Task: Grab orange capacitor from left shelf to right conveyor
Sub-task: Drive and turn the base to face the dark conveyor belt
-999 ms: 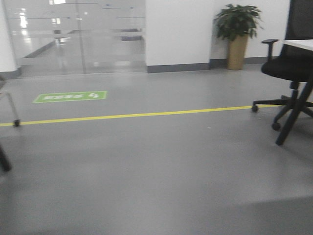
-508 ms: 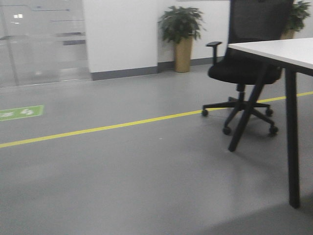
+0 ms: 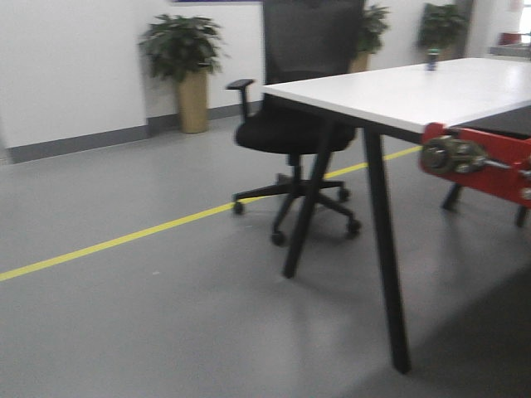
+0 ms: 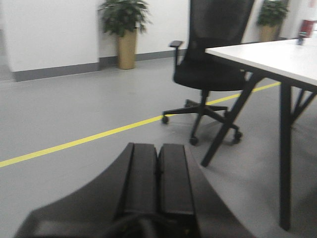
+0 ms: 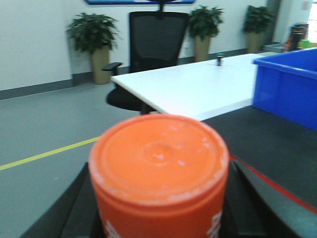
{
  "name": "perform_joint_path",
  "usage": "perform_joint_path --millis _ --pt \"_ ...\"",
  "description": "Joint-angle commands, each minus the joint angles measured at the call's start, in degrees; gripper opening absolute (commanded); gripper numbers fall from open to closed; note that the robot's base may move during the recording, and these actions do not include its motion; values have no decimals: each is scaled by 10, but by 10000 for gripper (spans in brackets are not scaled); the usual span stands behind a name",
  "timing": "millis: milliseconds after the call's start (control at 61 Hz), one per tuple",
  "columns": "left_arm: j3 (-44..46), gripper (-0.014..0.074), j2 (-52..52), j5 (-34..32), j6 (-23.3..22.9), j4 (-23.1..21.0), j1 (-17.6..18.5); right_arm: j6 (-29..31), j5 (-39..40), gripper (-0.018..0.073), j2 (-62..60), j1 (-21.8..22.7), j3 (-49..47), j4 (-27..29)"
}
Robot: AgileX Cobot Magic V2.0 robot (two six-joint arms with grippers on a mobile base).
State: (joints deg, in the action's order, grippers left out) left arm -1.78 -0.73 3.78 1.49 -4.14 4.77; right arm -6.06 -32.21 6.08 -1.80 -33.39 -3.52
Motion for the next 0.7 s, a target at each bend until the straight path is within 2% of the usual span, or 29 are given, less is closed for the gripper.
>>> perform_joint_path --millis 0,426,541,688 --pt "2 -127 -6 -52 -1 -1 0 1 52 67 10 4 -16 -8" --pt "2 -127 -6 -52 -1 -1 1 1 52 67 10 4 -16 -8" --pt "2 -127 -6 -52 -1 -1 -13 1 52 67 10 4 -16 -8" --pt "2 -127 -6 -52 -1 -1 -13 1 52 67 10 4 -16 -8"
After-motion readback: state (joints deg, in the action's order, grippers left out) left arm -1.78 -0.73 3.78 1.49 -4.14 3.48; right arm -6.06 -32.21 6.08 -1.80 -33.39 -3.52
